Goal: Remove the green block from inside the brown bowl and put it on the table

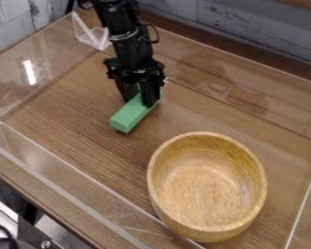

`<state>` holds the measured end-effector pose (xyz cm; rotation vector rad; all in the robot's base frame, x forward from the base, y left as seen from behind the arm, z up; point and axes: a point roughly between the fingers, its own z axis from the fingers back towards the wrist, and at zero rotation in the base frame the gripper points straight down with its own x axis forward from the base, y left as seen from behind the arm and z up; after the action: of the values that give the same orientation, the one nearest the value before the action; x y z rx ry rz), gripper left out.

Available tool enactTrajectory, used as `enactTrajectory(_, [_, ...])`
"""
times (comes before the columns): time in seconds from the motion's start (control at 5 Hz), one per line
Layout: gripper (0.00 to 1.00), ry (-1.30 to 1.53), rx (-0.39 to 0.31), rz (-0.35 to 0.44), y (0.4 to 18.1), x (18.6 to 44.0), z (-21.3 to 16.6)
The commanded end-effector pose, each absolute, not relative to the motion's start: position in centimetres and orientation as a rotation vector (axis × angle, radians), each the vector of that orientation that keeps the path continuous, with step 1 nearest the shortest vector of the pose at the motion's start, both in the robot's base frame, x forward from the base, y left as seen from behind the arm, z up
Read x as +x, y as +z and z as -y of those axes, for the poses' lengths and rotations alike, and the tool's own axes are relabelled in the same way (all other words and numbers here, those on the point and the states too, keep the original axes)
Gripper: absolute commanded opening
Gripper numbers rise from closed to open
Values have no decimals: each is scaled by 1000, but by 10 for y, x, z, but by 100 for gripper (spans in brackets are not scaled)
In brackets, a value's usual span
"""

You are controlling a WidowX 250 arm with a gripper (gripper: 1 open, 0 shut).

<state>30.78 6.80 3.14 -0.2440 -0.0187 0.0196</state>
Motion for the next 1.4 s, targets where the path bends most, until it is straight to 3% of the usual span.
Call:
enactTrajectory(0.0, [0, 8, -228, 59, 47, 319, -70])
enactTrajectory(1.2, [0, 22, -243, -7, 48, 322, -66])
